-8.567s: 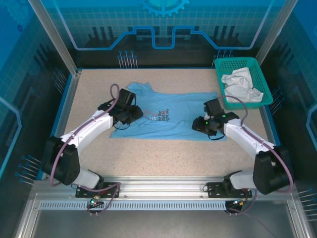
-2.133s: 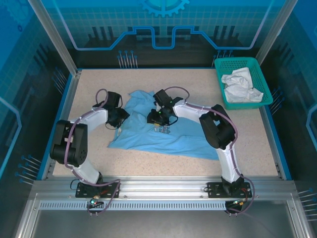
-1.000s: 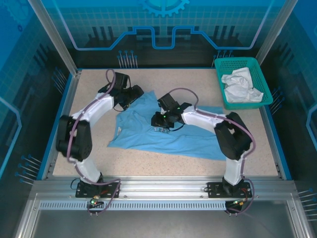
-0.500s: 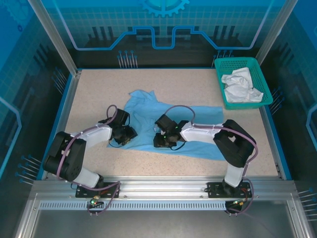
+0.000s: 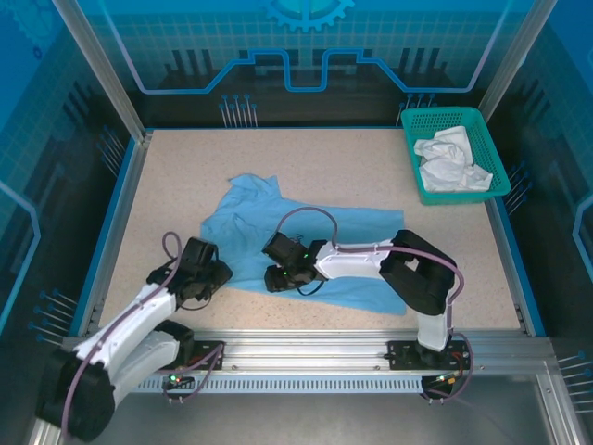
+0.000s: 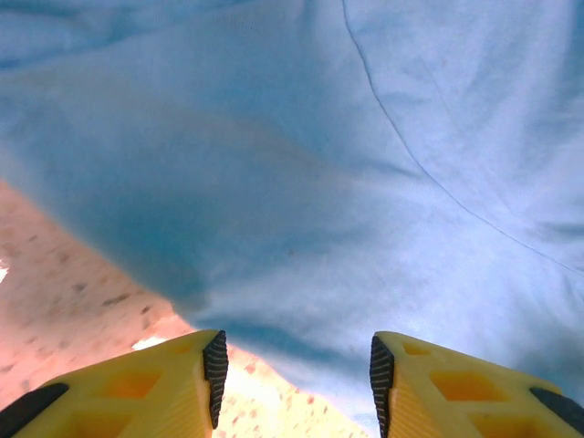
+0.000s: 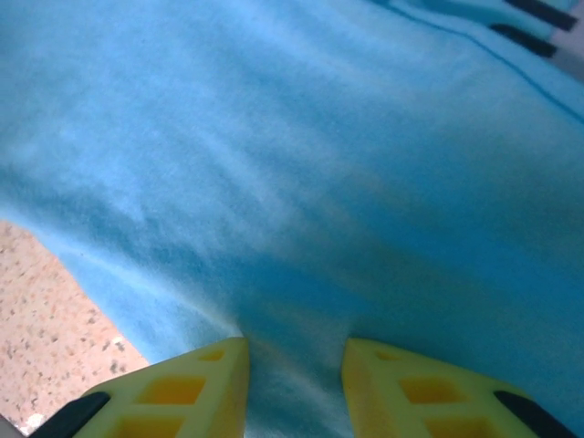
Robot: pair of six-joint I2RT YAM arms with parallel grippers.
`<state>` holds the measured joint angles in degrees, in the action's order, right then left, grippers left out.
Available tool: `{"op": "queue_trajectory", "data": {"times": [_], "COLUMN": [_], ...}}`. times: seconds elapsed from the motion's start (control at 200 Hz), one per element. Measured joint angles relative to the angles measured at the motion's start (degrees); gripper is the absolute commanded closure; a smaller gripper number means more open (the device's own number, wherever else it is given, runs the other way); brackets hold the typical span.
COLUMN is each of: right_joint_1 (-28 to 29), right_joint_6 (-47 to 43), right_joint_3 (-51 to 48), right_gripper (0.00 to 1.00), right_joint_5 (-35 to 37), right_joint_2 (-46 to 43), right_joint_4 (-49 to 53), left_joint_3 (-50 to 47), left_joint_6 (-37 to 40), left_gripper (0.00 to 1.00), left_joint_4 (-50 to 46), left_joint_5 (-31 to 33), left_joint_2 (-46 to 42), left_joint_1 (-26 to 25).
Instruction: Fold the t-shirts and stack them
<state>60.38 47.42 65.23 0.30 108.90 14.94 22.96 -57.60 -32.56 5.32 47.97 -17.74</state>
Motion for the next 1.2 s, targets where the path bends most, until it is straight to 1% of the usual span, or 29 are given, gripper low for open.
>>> {"op": "queue_trajectory", "data": {"times": [0.105, 0.205, 0.295, 0.395, 0.44, 0.51, 0.595, 0.685, 0.77, 0.795, 0.87, 0.95, 1.065, 1.145, 1.2], "right_joint_1": [1.92, 2.82, 2.84, 2.84, 2.82, 2.71, 2.82, 3.58, 4.66, 5.01, 5.77, 6.27, 6.45, 6.62, 6.71], "right_joint_6": [-1.33, -2.10, -2.62, -2.86, -2.80, -2.14, -0.42, 2.05, 3.48, 3.91, 4.94, 5.75, 6.16, 6.14, 6.16], "right_joint_3": [0.15, 0.15, 0.07, -0.22, -0.31, -0.26, 1.42, 7.19, 15.56, 18.62, 27.02, 35.19, 44.06, 48.19, 50.86], "right_gripper": [0.64, 0.63, 0.59, 0.56, 0.56, 0.60, 0.64, 0.68, 0.74, 0.77, 0.79, 0.83, 0.83, 0.84, 0.85], "right_joint_5": [0.59, 1.22, 1.46, 2.47, 3.26, 4.00, 4.42, 5.27, 5.46, 5.57, 5.49, 4.98, 3.50, 2.38, 1.60], "right_joint_2": [0.31, 0.31, -0.13, -1.57, -2.56, -4.37, -5.86, -4.63, -0.39, 1.53, 7.87, 15.26, 25.03, 30.16, 31.34], "right_joint_4": [-0.70, -0.70, -0.42, 2.56, 4.92, 7.26, 8.96, 9.70, 9.70, 9.49, 9.51, 10.19, 12.39, 14.97, 15.72], "left_joint_3": [-1.79, -2.29, -1.51, 1.31, 3.89, 9.35, 19.89, 31.69, 40.50, 41.94, 44.85, 45.22, 44.74, 43.28, 42.23], "left_joint_6": [-1.09, -1.46, -1.31, -0.26, 0.74, 2.93, 7.02, 11.41, 15.85, 16.55, 19.39, 20.83, 22.10, 22.27, 22.36], "left_gripper": [0.50, 0.48, 0.48, 0.47, 0.44, 0.41, 0.37, 0.36, 0.32, 0.30, 0.24, 0.22, 0.19, 0.18, 0.17], "left_joint_4": [-4.39, -8.66, -11.45, -13.11, -14.01, -15.28, -17.53, -18.80, -19.50, -19.56, -19.96, -20.41, -20.74, -20.61, -20.46], "left_joint_5": [0.26, 0.48, 0.48, 0.44, 0.44, 0.48, 1.16, 1.57, 1.36, 1.31, 1.31, 1.05, -0.11, -0.85, -1.29], "left_joint_2": [-7.34, -11.80, -13.49, -12.57, -11.08, -8.09, -3.21, 1.64, 5.25, 5.81, 6.95, 7.45, 8.70, 9.14, 9.20], "left_joint_1": [0.00, -0.02, -0.02, -0.02, -0.02, -0.02, 0.00, 1.44, 5.68, 6.75, 10.97, 14.40, 18.43, 19.93, 20.55]}}
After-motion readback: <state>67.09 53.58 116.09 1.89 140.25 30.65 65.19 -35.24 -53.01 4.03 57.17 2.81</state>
